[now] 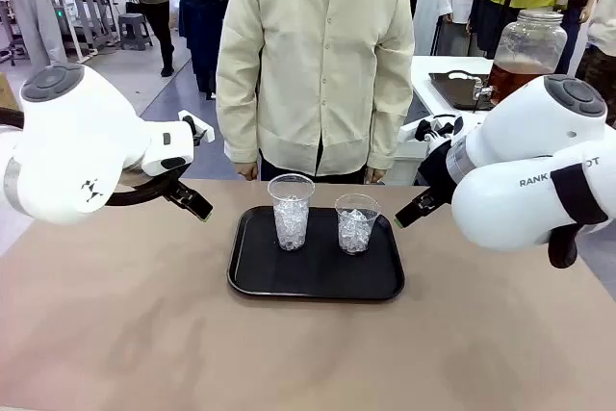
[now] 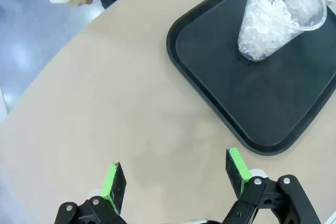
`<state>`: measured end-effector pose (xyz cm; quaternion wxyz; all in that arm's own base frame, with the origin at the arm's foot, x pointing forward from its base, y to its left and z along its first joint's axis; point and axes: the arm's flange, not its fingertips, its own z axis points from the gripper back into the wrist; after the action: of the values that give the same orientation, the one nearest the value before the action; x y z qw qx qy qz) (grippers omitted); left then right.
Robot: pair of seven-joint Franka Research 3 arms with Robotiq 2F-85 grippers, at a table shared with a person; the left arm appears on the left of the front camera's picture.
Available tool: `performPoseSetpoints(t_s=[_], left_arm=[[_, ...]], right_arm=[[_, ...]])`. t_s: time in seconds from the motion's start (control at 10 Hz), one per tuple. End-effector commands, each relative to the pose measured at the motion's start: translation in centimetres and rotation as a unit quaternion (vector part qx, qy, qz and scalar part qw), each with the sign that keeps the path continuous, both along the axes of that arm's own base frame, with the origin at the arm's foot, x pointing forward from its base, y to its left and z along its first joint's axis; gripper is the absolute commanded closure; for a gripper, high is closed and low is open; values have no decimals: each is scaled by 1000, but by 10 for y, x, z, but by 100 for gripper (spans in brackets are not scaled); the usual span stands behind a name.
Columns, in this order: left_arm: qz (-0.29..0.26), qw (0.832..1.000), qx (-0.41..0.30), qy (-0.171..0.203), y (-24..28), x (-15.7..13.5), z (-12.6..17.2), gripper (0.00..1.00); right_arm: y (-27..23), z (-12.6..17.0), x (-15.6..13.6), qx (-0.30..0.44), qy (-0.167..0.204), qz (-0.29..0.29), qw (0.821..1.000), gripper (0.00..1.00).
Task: Pour the drink into the iced cup.
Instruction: Pick up the iced cup indicated by the human and present it to them.
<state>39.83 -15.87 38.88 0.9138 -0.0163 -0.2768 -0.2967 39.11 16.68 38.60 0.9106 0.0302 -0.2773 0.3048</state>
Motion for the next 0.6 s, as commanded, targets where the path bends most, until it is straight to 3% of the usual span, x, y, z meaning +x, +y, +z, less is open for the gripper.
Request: performPoseSetpoints(t_s=[0.0,0.5], left_arm=[[0,1000,0,-2,0,0,1,0],[0,1000,0,-2,0,0,1,0]], right_arm=[[-1,1,0,2,-1,-1,1000,0],[-1,1,0,2,-1,-1,1000,0]])
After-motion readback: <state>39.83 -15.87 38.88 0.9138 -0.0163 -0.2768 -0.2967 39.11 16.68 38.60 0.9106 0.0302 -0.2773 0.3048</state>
